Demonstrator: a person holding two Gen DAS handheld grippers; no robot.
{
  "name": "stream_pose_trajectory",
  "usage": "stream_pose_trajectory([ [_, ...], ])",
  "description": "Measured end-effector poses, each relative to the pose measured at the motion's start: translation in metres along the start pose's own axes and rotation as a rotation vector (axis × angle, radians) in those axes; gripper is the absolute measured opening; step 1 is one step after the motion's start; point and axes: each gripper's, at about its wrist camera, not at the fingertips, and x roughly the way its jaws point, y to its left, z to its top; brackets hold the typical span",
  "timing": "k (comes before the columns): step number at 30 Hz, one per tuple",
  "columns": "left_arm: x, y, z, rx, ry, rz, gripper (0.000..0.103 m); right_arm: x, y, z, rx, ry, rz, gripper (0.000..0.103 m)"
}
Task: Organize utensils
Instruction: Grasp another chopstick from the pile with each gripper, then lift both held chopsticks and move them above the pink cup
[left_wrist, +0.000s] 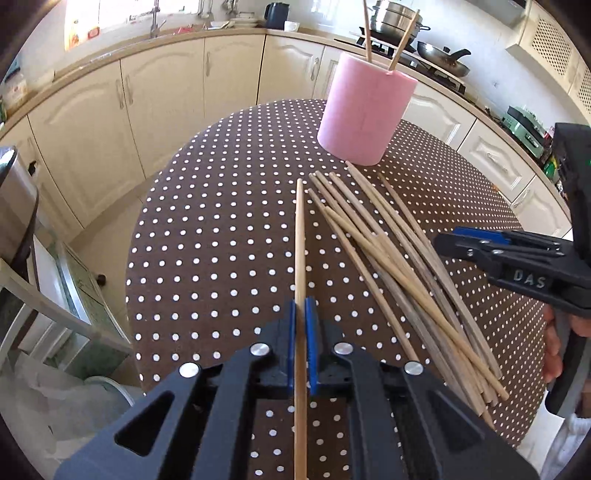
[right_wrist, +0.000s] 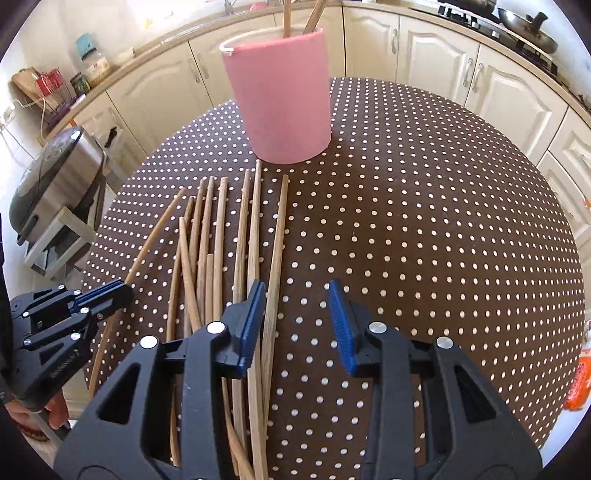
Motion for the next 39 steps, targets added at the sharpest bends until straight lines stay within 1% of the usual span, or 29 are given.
stream_pose_trajectory([
  [3, 0.005, 0.003, 0.009, -0.027, 0.012, -0.001, 0.006, 0.009, 0.003, 0.011, -0.023, 0.052, -0.028, 0.034],
  [7, 0.011, 0.004, 0.021, -0.027, 0.043, 0.001, 0.006, 0.018, 0.01, 0.024, -0.052, 0.131, -0.029, 0.032],
  [8, 0.013, 0.004, 0.024, -0.03, 0.055, 0.001, 0.006, 0.021, 0.012, 0.027, -0.056, 0.151, -0.025, 0.031],
  [9, 0.016, 0.004, 0.027, -0.031, 0.066, 0.002, 0.006, 0.023, 0.015, 0.031, -0.075, 0.168, -0.048, 0.026],
  [12, 0.021, 0.003, 0.034, -0.033, 0.083, 0.008, 0.006, 0.029, 0.023, 0.038, -0.116, 0.212, -0.091, 0.024],
  [16, 0.027, 0.001, 0.04, -0.024, 0.103, 0.019, 0.006, 0.036, 0.029, 0.047, -0.124, 0.241, -0.089, 0.017],
  [19, 0.03, 0.0, 0.045, -0.018, 0.115, 0.015, 0.006, 0.039, 0.032, 0.053, -0.122, 0.24, -0.095, 0.01],
  [24, 0.03, -0.001, 0.045, -0.011, 0.105, 0.013, 0.006, 0.036, 0.023, 0.054, -0.09, 0.227, -0.064, 0.006],
  [30, 0.027, 0.012, 0.041, -0.057, 0.079, -0.042, 0.006, 0.023, 0.007, 0.041, -0.057, 0.197, -0.022, 0.006],
  [39, 0.004, 0.013, 0.028, -0.065, -0.034, -0.102, 0.006, -0.017, -0.022, 0.022, 0.011, 0.086, 0.065, 0.006],
])
